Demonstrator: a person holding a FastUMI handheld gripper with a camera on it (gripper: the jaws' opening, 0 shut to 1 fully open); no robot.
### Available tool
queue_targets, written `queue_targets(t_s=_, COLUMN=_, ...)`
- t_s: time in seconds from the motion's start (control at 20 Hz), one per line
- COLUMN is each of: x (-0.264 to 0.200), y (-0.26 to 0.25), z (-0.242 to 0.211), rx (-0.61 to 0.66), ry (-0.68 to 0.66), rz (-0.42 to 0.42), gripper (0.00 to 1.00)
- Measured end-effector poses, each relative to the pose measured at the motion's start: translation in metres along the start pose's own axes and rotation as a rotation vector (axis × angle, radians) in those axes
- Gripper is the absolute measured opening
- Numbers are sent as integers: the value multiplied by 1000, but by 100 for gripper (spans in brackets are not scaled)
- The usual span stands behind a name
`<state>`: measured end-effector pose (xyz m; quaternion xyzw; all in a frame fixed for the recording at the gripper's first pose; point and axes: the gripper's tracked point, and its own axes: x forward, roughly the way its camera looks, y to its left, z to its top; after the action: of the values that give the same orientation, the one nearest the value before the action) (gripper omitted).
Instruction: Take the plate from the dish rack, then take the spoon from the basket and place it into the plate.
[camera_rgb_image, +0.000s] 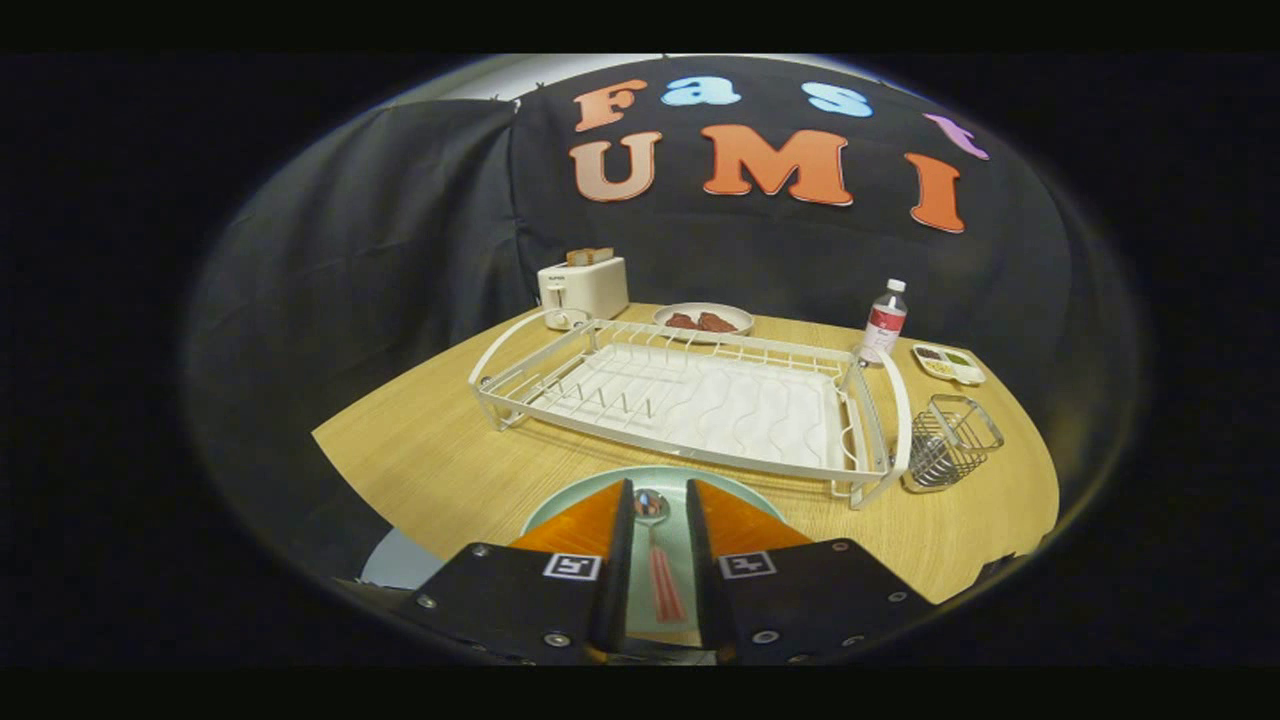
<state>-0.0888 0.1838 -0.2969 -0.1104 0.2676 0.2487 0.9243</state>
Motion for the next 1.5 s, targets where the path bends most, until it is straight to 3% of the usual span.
queue_targets(t_s=0.15, x=0, y=-7, z=7, rx=21, ry=-8, rz=-11, gripper=51)
queue_targets(t_s=0.2, x=0, y=-10, z=8, rx=24, ry=-9, rz=-20, gripper=69)
queue_targets(t_s=0.3, x=0, y=-20, z=14, rx=32, ry=-17, rz=-45, gripper=92)
queue_targets(t_s=0.35, x=0, y=-26, z=17, rx=42, ry=-21, rz=-57, gripper=96)
queue_targets(t_s=0.8, x=-37, y=-92, z=92, rx=128, ry=-134, rz=-179, gripper=98)
queue_targets(t_s=1.0, x=-61, y=-132, z=130, rx=110, ry=-199, rz=-259, gripper=98)
queue_targets(t_s=1.5, x=-94, y=-189, z=183, rx=145, ry=-294, rz=-361, gripper=97)
